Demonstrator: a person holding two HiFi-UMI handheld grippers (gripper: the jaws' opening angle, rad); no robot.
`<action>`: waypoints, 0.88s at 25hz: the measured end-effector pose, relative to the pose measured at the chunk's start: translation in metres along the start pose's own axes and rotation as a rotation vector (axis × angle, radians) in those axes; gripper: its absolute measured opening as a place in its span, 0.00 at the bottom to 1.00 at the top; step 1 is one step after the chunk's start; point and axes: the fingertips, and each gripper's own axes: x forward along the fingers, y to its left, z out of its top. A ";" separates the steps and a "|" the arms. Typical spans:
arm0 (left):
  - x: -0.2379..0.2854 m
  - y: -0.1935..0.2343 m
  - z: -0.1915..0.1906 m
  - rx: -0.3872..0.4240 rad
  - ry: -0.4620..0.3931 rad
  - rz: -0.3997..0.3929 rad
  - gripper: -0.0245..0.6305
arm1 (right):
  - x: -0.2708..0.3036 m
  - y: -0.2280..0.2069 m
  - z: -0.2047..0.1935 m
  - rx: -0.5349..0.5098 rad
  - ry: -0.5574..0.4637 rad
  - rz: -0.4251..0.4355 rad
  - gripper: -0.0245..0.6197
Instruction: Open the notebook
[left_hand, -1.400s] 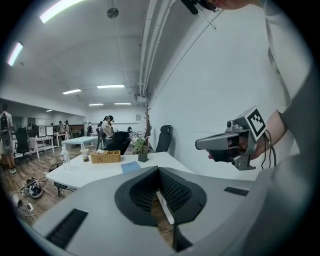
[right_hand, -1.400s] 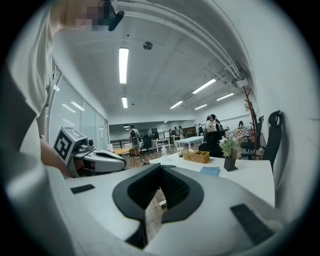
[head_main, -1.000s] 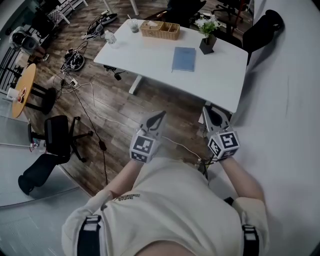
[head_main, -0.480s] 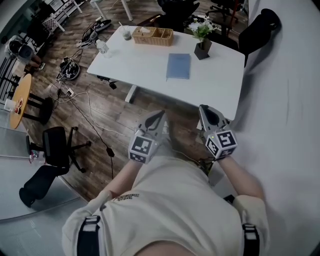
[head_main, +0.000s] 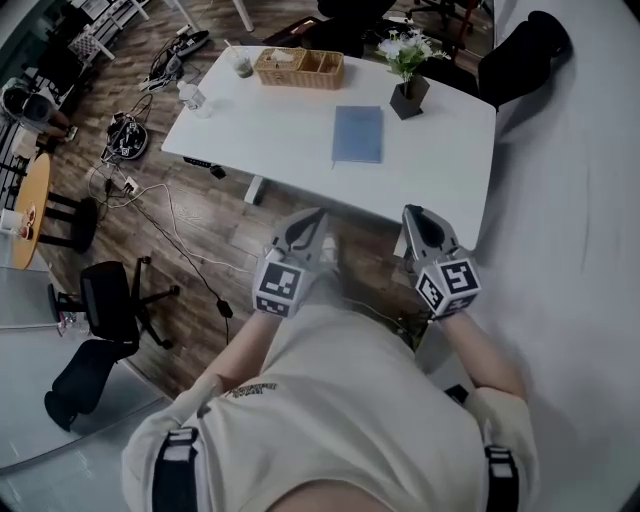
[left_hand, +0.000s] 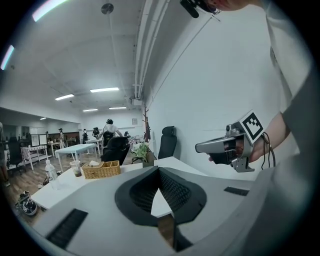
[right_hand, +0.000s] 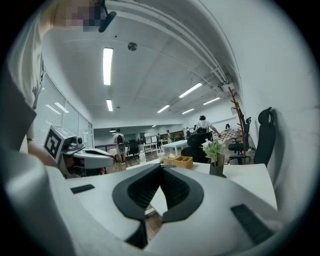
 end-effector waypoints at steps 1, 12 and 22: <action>0.003 0.004 -0.002 -0.002 0.005 -0.004 0.04 | 0.005 -0.002 -0.002 0.003 0.007 0.000 0.04; 0.068 0.058 -0.029 -0.065 0.081 -0.057 0.04 | 0.085 -0.022 -0.030 0.054 0.131 0.013 0.04; 0.166 0.112 -0.047 -0.122 0.173 -0.202 0.04 | 0.176 -0.067 -0.050 0.117 0.276 -0.045 0.04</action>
